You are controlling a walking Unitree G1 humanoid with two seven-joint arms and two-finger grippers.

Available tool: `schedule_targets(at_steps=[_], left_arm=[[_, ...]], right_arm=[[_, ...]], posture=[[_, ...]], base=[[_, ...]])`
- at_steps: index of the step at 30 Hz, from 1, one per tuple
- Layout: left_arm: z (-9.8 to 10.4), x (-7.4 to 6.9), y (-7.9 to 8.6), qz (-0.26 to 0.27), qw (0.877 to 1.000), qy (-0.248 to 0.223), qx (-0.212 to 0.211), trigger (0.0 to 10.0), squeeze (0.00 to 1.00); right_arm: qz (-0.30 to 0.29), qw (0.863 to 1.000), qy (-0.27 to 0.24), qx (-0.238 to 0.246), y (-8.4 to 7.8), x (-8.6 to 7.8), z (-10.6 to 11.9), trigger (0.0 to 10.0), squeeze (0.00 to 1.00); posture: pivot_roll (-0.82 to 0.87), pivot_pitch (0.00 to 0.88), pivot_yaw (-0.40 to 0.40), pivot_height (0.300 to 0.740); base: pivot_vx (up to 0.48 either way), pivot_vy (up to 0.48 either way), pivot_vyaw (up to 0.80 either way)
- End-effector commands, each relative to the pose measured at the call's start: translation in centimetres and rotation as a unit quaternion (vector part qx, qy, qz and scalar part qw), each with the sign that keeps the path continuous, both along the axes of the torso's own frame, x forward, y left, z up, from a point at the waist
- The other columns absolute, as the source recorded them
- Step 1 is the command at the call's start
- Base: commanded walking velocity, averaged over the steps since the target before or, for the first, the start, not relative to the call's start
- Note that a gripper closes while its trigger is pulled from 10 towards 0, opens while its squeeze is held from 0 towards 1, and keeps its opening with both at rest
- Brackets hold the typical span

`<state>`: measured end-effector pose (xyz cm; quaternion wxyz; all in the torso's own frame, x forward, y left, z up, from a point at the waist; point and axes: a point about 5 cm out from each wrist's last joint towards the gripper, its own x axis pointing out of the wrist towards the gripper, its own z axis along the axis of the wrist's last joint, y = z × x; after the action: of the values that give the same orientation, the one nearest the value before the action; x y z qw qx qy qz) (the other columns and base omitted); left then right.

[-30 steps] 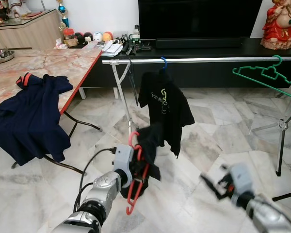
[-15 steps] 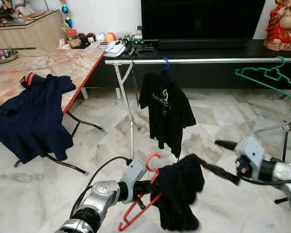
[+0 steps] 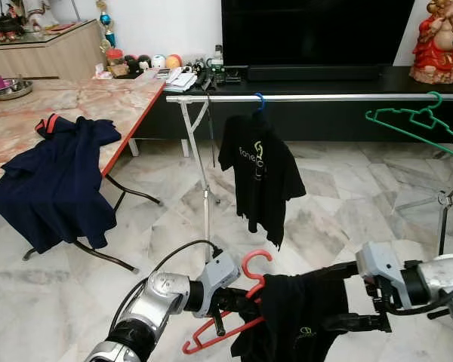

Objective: Hang hanger

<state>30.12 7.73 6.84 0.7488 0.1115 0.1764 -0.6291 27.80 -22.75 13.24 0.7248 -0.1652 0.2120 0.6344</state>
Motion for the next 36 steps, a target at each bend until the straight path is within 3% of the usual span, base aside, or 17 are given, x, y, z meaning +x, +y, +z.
schedule_targets(at_steps=[1, 5, 6, 7, 8, 13, 23, 36], left_arm=[[0.7, -0.1, -0.2, -0.027, 1.000, -0.015, 0.003, 10.0, 0.00], [0.9, -0.3, -0.3, -0.039, 0.999, -0.018, 0.009, 10.0, 0.00], [1.0, -0.3, -0.3, -0.041, 0.999, -0.021, 0.011, 10.0, 0.00], [1.1, -0.4, -0.4, -0.043, 0.999, -0.023, 0.013, 10.0, 0.00], [1.1, -0.4, -0.4, -0.043, 0.999, -0.024, 0.015, 10.0, 0.00], [1.3, -0.7, -0.6, -0.052, 0.998, -0.031, 0.023, 10.0, 0.00], [1.8, -0.8, -1.2, -0.083, 0.994, -0.047, 0.048, 10.0, 0.00], [2.2, -0.9, -1.7, -0.107, 0.989, -0.068, 0.070, 10.0, 0.00]], right_arm=[[0.024, 1.000, -0.010, -0.014, 0.4, 0.3, -0.2, 10.0, 1.00], [0.037, 0.998, -0.030, -0.029, 1.0, 0.8, -0.4, 10.0, 1.00], [0.038, 0.998, -0.042, -0.033, 1.1, 1.0, -0.5, 10.0, 0.25], [0.039, 0.997, -0.055, -0.036, 1.2, 1.2, -0.5, 10.0, 0.25], [0.027, 0.997, -0.065, -0.036, 1.2, 1.6, -0.5, 10.0, 0.00], [0.019, 0.997, -0.068, -0.027, 1.6, 2.1, -1.0, 10.0, 0.00], [0.042, 0.998, -0.026, -0.027, 2.5, 1.5, -3.6, 10.0, 0.00], [0.027, 0.998, -0.037, -0.041, 3.5, 1.7, -5.4, 10.0, 0.00]], posture=[[-0.08, 0.009, 0.031, 0.740], [-0.08, 0.009, 0.029, 0.740], [-0.08, 0.009, 0.028, 0.740], [-0.08, 0.009, 0.028, 0.740], [-0.08, 0.009, 0.027, 0.740], [-0.07, 0.012, 0.025, 0.740], [-0.05, 0.018, 0.025, 0.740], [-0.03, 0.019, 0.027, 0.740]], base=[[0.000, 0.000, 0.00], [0.000, 0.000, 0.00], [0.000, 0.000, 0.00], [0.000, 0.000, 0.00], [0.000, 0.000, 0.00], [0.000, 0.000, 0.00], [0.000, 0.000, 0.00], [0.000, 0.000, 0.00]])
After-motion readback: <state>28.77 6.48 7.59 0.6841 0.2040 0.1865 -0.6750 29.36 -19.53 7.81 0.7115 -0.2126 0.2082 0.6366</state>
